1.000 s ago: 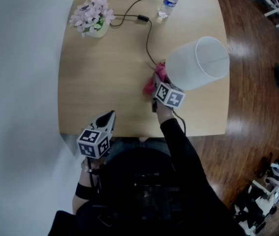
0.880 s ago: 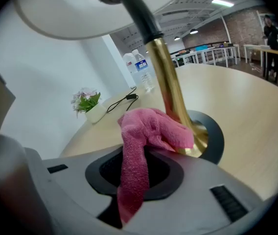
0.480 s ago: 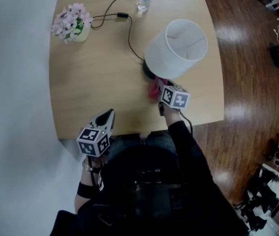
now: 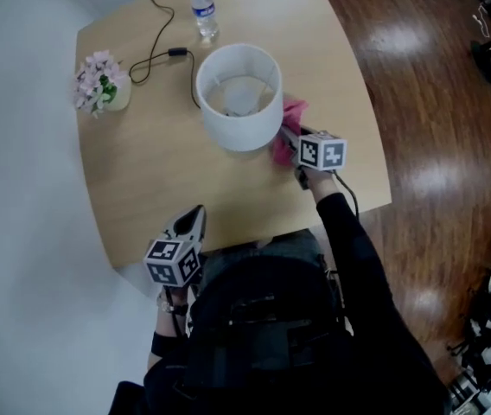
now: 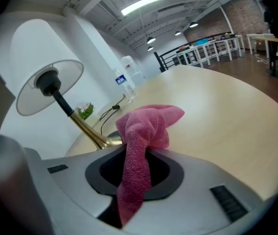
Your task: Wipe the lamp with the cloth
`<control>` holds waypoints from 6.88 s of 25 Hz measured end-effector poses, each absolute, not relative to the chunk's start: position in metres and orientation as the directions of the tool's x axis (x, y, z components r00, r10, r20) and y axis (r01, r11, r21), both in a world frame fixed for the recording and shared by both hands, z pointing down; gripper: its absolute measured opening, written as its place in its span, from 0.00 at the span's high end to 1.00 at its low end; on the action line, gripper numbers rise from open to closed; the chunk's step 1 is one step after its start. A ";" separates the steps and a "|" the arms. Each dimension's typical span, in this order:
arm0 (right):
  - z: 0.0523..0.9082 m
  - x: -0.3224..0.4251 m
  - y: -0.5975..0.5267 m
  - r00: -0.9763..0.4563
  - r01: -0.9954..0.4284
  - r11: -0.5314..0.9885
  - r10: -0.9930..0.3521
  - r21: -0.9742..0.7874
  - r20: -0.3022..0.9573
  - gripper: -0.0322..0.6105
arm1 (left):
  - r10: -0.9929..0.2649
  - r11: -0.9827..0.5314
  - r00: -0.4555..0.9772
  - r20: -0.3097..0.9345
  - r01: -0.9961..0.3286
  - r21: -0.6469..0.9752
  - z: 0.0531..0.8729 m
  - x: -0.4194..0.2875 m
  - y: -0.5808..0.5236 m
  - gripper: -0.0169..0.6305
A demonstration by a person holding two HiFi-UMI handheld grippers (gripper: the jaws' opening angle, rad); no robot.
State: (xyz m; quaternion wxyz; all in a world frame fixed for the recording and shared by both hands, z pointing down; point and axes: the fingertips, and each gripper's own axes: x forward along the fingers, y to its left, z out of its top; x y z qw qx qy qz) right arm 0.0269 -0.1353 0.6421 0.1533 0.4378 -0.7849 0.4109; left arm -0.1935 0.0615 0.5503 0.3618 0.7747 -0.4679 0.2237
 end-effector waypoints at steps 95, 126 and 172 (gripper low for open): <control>0.581 0.100 -0.005 -0.473 -0.861 0.441 -0.516 -0.252 0.714 0.50 | -0.565 -0.307 0.377 0.734 -0.922 0.237 0.542 -0.151 0.075 0.97; 0.502 -0.013 0.109 -0.573 -0.810 0.512 -0.594 -0.284 0.565 0.94 | -0.679 -0.358 0.445 0.584 -0.895 0.267 0.510 -0.186 0.131 0.97; 0.508 0.010 0.112 -0.569 -0.810 0.524 -0.589 -0.265 0.573 0.94 | -0.639 -0.375 0.459 0.617 -0.886 0.272 0.518 -0.161 0.134 0.97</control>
